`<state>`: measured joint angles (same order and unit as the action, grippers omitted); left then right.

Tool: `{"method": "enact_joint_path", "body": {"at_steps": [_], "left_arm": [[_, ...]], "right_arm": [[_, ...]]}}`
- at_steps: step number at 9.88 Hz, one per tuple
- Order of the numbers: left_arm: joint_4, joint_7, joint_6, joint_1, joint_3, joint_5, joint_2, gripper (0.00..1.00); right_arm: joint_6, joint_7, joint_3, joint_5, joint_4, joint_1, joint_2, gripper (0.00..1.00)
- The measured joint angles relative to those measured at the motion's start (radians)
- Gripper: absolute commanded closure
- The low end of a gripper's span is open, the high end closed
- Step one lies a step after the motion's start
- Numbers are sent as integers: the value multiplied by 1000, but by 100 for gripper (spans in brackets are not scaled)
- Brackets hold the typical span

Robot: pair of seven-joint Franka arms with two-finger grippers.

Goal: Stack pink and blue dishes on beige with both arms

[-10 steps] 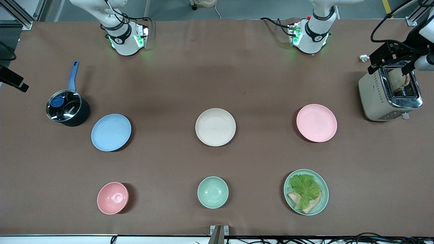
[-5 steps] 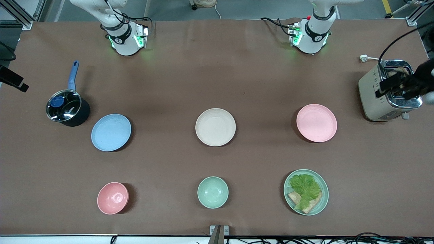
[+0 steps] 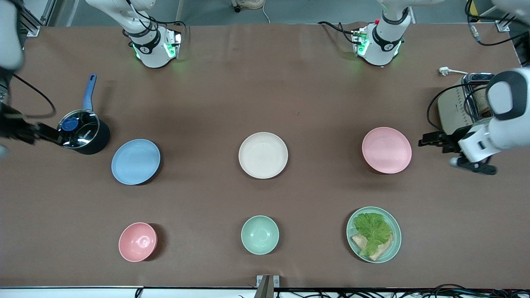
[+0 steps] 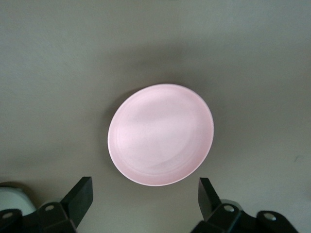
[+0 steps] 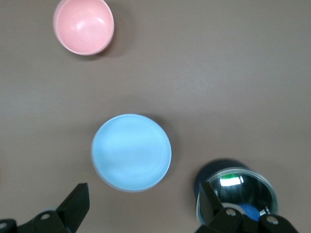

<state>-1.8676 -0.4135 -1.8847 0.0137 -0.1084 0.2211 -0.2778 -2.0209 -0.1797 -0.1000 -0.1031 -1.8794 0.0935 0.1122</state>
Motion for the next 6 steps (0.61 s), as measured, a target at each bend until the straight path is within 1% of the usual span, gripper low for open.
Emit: {"method": "enact_joint_path", "body": {"at_steps": [1, 2, 4, 5, 6], "left_arm": [[-10, -6, -37, -2, 0, 0, -50, 9], [-14, -7, -85, -5, 0, 0, -100, 15], [-19, -25, -170, -17, 0, 0, -193, 17], [-21, -56, -202, -27, 0, 8, -232, 22], [-24, -107, -213, -41, -1, 51, -263, 37]], "right_arm": [[-105, -73, -12, -32, -77, 2, 49, 0], [-163, -144, -18, -71, -111, 4, 106, 0], [-268, -289, -22, -124, -137, 14, 211, 0], [-354, -350, -23, -147, -172, 22, 249, 0], [-442, -393, -24, -171, -216, 25, 284, 4]]}}
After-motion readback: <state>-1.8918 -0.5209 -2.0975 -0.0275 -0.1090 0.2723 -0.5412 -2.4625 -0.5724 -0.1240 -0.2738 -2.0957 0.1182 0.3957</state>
